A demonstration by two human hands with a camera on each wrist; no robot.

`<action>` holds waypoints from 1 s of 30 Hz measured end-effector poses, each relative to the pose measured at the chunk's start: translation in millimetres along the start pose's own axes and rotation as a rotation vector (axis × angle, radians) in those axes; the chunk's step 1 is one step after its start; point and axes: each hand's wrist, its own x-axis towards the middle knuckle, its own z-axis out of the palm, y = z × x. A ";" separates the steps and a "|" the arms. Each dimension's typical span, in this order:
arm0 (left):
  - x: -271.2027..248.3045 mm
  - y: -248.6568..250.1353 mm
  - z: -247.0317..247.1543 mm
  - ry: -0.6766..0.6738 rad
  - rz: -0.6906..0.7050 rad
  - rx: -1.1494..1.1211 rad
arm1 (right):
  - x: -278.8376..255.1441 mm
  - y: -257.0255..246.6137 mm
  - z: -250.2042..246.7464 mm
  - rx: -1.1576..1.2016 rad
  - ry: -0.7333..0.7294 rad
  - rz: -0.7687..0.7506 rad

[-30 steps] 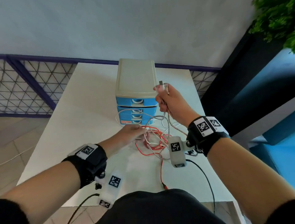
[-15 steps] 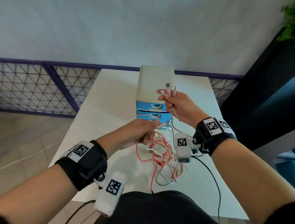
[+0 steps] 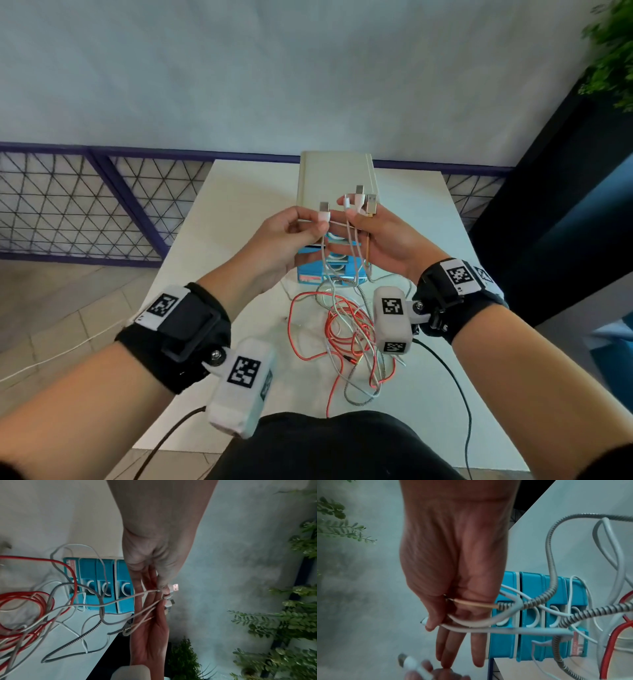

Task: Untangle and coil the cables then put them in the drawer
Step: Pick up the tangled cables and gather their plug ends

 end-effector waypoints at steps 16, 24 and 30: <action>9.6 9.2 1.8 0.254 0.366 0.326 | -1.9 4.7 26.2 -0.081 0.004 0.024; 15.9 -3.2 -1.5 0.254 0.250 0.286 | 2.9 4.3 37.8 -0.337 0.095 -0.039; 11.4 -31.1 16.4 -0.312 0.011 0.107 | 4.5 -2.4 48.2 -0.109 0.113 -0.135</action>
